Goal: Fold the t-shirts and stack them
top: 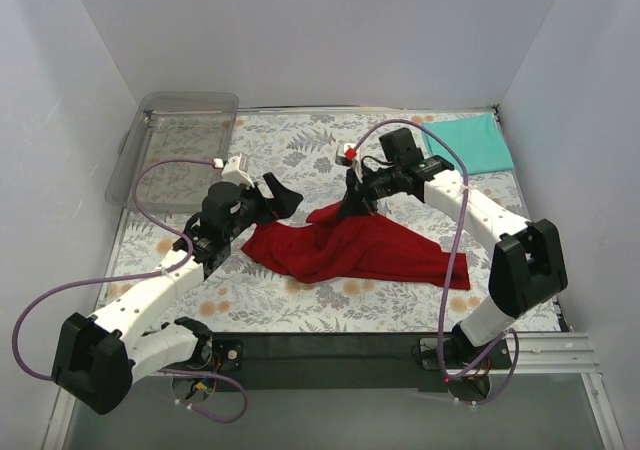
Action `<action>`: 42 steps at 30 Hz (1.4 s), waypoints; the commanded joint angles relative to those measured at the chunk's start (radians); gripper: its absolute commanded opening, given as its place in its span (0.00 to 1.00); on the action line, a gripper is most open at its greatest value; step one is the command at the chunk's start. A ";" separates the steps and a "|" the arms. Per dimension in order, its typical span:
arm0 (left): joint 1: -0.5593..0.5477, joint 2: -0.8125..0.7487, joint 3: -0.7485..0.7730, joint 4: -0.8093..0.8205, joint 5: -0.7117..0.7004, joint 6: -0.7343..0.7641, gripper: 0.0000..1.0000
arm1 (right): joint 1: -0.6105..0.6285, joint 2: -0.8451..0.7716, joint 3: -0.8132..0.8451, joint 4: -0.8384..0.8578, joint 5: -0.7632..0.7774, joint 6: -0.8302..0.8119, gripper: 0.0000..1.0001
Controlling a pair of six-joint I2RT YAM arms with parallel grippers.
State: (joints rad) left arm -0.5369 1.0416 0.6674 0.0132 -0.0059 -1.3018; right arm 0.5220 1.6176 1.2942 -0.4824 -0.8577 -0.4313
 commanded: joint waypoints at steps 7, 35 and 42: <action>0.130 0.055 -0.002 0.154 0.567 -0.047 0.82 | 0.036 -0.173 -0.128 -0.066 -0.176 -0.435 0.01; 0.074 0.391 0.004 0.185 0.860 0.018 0.77 | 0.150 -0.249 -0.299 -0.148 -0.061 -0.595 0.01; 0.022 0.433 0.015 0.143 0.807 0.087 0.76 | 0.150 -0.232 -0.412 -0.208 0.008 -0.646 0.04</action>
State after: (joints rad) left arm -0.5018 1.4914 0.6540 0.1768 0.8192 -1.2694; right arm 0.6682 1.3766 0.9207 -0.6376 -0.8818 -1.0256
